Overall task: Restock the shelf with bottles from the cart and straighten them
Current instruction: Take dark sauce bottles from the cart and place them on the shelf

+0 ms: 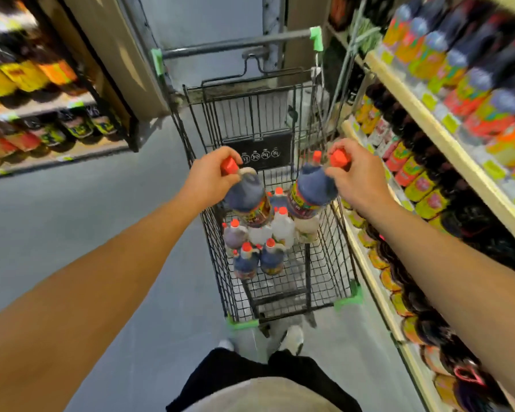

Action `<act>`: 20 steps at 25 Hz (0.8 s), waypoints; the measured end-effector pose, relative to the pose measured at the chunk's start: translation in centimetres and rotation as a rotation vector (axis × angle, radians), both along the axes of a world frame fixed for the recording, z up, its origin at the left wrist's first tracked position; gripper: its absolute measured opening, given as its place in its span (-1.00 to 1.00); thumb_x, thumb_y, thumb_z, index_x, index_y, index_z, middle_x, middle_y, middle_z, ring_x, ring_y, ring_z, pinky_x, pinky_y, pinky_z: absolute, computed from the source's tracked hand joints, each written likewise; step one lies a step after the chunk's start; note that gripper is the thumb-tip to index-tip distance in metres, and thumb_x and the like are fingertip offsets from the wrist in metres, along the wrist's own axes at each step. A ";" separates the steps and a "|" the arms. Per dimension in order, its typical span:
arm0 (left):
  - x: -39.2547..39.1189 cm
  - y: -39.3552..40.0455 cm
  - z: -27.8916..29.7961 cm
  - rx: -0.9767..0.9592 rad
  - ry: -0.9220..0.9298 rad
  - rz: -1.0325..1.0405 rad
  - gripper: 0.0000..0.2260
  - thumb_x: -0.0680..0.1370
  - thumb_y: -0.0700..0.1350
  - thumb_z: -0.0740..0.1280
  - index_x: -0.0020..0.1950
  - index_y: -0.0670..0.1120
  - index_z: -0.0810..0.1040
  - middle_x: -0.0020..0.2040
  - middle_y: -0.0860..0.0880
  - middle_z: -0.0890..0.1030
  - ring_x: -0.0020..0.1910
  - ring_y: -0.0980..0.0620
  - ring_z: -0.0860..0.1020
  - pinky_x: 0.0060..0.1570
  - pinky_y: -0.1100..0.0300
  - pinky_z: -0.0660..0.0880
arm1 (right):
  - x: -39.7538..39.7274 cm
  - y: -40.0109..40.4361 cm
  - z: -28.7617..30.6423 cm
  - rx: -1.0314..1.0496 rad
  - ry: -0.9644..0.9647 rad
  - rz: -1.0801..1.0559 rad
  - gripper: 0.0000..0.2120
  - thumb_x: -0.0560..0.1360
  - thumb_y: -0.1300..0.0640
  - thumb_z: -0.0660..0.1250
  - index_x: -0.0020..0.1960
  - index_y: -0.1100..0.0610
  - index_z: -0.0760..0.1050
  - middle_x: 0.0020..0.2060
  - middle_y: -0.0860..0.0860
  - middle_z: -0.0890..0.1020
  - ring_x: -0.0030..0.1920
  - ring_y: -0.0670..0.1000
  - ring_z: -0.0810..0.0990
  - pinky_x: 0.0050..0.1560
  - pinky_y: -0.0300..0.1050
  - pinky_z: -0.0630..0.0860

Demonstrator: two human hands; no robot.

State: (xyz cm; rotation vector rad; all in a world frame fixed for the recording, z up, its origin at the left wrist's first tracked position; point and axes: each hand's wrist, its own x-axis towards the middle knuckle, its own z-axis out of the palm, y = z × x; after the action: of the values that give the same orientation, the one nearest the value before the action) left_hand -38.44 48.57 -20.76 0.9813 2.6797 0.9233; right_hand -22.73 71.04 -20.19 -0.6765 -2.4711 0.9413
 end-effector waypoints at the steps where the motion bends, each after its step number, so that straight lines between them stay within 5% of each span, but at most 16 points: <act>1: 0.8 0.0 0.1 -0.008 -0.003 -0.046 -0.77 0.44 -0.21 0.42 0.05 0.00 0.53 -0.03 0.04 0.55 -0.04 0.02 0.48 -0.04 0.18 0.41 | 1.3 -0.3 0.2 0.010 -0.002 -0.028 -0.75 0.38 0.26 0.38 0.01 0.04 0.48 -0.18 -0.03 0.57 -0.14 0.04 0.51 -0.14 -0.11 0.39; 13: 13.5 -1.4 0.7 0.038 0.025 -0.572 -0.76 0.43 -0.24 0.41 0.04 -0.04 0.51 -0.07 -0.05 0.59 -0.10 -0.07 0.50 -0.10 0.06 0.44 | 22.9 -11.1 2.2 0.091 -0.053 -0.467 -0.75 0.39 0.24 0.39 0.02 0.02 0.47 -0.13 0.02 0.63 -0.09 0.12 0.57 -0.05 0.06 0.50; 20: 25.9 -0.3 1.3 0.006 0.016 -0.897 -0.79 0.49 -0.20 0.38 0.04 0.03 0.45 -0.08 -0.08 0.56 -0.10 -0.14 0.51 -0.14 -0.08 0.47 | 38.3 -17.4 3.1 0.064 -0.091 -0.739 -0.74 0.40 0.23 0.39 0.04 0.02 0.47 -0.11 0.01 0.62 -0.09 0.08 0.55 -0.06 -0.03 0.49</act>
State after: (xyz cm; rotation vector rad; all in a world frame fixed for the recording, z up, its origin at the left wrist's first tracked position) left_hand -12.57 48.22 -19.45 1.9200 1.8590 0.6917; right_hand 15.56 53.66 -17.09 -1.4865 -2.0295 0.5410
